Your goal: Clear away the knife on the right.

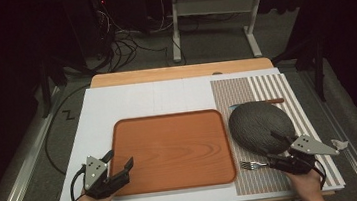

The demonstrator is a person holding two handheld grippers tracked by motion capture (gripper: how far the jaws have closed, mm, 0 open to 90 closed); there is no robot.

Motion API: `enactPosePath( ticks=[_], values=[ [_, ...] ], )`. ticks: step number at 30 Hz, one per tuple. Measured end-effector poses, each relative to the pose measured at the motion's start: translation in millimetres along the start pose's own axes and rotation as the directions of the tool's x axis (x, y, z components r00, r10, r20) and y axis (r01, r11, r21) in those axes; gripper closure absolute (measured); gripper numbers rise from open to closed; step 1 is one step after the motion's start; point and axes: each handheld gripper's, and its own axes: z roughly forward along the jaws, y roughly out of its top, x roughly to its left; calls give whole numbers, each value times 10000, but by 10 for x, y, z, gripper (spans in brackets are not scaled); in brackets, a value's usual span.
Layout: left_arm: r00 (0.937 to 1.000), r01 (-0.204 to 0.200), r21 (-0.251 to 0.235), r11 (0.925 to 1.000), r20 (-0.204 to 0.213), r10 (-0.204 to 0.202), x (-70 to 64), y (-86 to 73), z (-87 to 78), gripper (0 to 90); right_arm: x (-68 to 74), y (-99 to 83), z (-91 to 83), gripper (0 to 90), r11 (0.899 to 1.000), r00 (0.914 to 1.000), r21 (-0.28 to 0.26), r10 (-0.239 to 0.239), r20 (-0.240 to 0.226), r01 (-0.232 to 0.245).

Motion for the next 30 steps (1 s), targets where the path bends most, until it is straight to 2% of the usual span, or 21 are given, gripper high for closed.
enactPosePath(
  ticks=[9,15,22,30],
  values=[
    [10000,-42,-16,10000,24,43,-20,-11,-15,307,17,14,-12,292,9999,10000,-97,-54,-10,54],
    [10000,-59,14,10000,-20,59,-20,-8,-3,307,2,7,-5,290,10000,10000,-60,75,-57,-75],
    [9999,89,-56,9999,-89,-89,-8,-9,-9,307,-2,10,-7,290,9999,9998,-102,100,-196,-102],
    [10000,63,-15,10000,-66,-63,-16,-11,-3,308,-29,35,0,291,9996,9998,-170,212,-49,-213]
  ],
)
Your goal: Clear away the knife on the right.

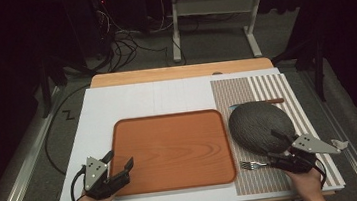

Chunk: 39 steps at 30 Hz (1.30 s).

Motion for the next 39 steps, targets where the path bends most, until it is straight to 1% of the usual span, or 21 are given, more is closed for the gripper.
enactPosePath(
  ticks=[1,2,7,11,15,16,18,21,23,28,39],
  values=[
    [10000,8,1,10000,-11,-8,1,0,0,308,-5,8,4,291,10000,10000,-54,56,9,-56],
    [10000,35,-16,10000,-49,-35,5,0,-2,308,-9,19,15,292,10000,10000,-42,-7,49,7],
    [9999,80,-37,10000,-101,-81,12,0,-2,307,-17,35,29,291,10000,10000,-80,10,40,-9],
    [9999,92,-36,10000,-108,-92,12,-1,-1,307,-44,64,31,289,9998,9999,-151,92,107,-91],
    [9999,112,-49,9999,-105,-113,12,-2,-3,307,-68,81,19,279,9996,9998,-212,212,40,-212],
    [9999,114,-56,9999,-110,-114,14,-2,-5,307,-83,86,16,274,9995,9996,-138,292,-45,-293],
    [9999,115,-57,9999,-111,-116,15,-2,-7,307,-92,90,17,272,9992,9992,-80,396,-42,-396],
    [9999,111,-52,9999,-106,-112,14,-2,-7,307,-98,98,20,272,9990,9990,-10,439,-68,-439],
    [9999,97,-44,9999,-109,-97,14,-2,-7,307,-102,108,27,272,9995,9995,68,313,-32,-313],
    [9999,106,-42,9999,-106,-106,14,-3,-6,307,-135,144,49,273,9995,9997,177,248,83,-250],
    [9998,121,-15,9999,-125,-121,13,-5,-4,306,-260,214,82,280,9980,9993,559,282,246,-296]
  ],
)
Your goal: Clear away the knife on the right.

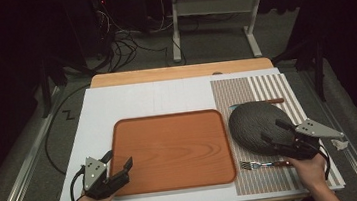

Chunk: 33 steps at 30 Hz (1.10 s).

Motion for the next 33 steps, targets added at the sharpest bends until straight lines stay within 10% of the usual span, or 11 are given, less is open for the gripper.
enactPosePath(
  ticks=[33],
  values=[
    [10000,-10,-46,10000,-8,10,6,1,-5,304,-347,207,146,305,9924,9993,1229,-9,375,-38]
  ],
)
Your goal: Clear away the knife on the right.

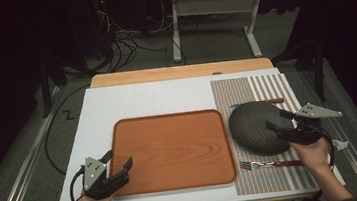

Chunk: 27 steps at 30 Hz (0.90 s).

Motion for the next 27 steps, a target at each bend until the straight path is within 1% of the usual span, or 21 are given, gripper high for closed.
enactPosePath(
  ticks=[3,12,16,18,24,25,26,27],
  values=[
    [10000,12,-2,10000,-6,-12,1,0,1,304,-21,18,7,305,10000,10000,4,23,15,-23],
    [10000,23,-1,10000,-23,-23,2,0,1,303,-85,118,27,296,9998,9998,144,-123,133,122],
    [10000,42,-1,10000,-27,-42,4,0,2,304,-140,155,47,298,9995,9997,295,-118,228,112],
    [10000,50,-1,10000,-29,-50,4,0,2,303,-153,161,53,300,9994,9998,340,-76,198,69],
    [10000,67,3,10000,-51,-67,7,0,4,304,-241,218,109,305,9972,9996,747,-87,278,66],
    [10000,67,3,10000,-51,-67,7,0,4,304,-241,218,109,305,9972,9996,747,-87,278,66],
    [10000,75,5,10000,-50,-75,9,0,3,304,-255,229,120,306,9965,9995,827,-157,273,134],
    [10000,83,8,10000,-54,-83,11,0,4,304,-279,255,146,310,9944,9997,1050,-134,200,113]
  ],
)
